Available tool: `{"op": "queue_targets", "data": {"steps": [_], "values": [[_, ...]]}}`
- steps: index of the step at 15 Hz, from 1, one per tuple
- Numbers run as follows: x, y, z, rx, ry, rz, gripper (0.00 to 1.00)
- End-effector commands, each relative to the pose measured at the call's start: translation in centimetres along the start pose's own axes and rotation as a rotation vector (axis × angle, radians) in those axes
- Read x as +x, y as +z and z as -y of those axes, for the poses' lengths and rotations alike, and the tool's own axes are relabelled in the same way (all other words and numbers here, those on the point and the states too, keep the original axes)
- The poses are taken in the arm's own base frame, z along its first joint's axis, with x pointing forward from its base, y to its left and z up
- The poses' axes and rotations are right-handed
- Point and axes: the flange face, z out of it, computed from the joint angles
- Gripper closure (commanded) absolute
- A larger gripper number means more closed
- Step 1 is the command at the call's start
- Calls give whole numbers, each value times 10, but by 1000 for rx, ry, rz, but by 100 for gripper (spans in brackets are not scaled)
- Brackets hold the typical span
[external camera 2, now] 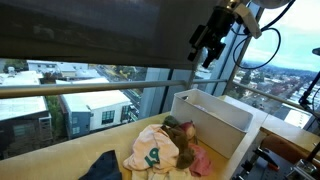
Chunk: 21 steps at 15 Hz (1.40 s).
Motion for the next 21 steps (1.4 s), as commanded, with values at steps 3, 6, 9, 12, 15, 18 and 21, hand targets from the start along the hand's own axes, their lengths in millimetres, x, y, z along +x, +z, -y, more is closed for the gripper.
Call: {"op": "queue_targets", "data": {"steps": [3,6,9,12,15,18,21], "values": [[-33,78,86,-77,-24,27,0],[-46,114,109,-134,-20,54,0],[-50,135,114,-180,-4,74,0],[-50,149,108,-207,16,89,0],[-49,162,96,-223,39,106,0],[-49,176,86,-228,59,127,0],[-50,190,76,-236,77,148,0]]}}
